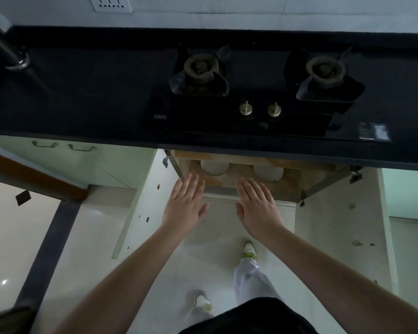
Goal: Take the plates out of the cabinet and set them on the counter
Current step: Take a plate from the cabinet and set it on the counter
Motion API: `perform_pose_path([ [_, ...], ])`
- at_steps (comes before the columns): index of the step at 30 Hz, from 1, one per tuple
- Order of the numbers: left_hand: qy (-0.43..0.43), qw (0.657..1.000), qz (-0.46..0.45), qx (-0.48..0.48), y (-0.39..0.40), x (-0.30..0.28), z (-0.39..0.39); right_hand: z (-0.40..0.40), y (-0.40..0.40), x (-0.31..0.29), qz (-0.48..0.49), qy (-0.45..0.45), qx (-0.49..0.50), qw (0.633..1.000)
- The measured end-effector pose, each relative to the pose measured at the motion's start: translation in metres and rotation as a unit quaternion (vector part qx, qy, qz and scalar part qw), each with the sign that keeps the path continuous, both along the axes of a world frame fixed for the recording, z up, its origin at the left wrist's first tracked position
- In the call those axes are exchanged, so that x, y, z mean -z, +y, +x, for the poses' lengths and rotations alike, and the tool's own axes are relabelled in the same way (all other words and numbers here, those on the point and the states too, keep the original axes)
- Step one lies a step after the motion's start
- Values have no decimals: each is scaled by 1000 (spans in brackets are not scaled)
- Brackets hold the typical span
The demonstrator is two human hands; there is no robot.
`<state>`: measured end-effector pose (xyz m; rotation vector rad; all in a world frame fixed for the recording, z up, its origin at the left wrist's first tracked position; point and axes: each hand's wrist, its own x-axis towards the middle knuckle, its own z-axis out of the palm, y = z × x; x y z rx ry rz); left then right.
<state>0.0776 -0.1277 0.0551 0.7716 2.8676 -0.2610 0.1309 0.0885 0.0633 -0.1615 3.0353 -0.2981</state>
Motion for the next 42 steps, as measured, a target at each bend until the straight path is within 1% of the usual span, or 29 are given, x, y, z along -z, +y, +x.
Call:
perform_pose_path([
  [7,-36,993,61,-95,24,33,-33,-50,11,42,-19,-30,-15,999],
  [11,-25,993,63,-99,27,60,-52,-71,5,73,-20,-16,-1,1000],
  [13,-1,992,74,-107,26,80,-62,-82,2,94,-18,0,7,1000],
  [17,21,987,84,-134,23,130,-82,-101,-3,142,-13,18,14,1000],
  [20,24,988,88,-128,24,171,-97,-115,2,180,-1,31,19,999],
  [28,65,982,143,-102,44,265,-150,-163,19,272,16,41,43,998],
  [34,103,977,169,-80,62,329,-181,-197,18,322,24,105,29,994],
  [38,167,962,203,-76,61,359,-194,-209,18,351,24,169,40,985],
  [42,230,948,215,-55,62,375,-200,-214,16,369,31,218,35,975],
])
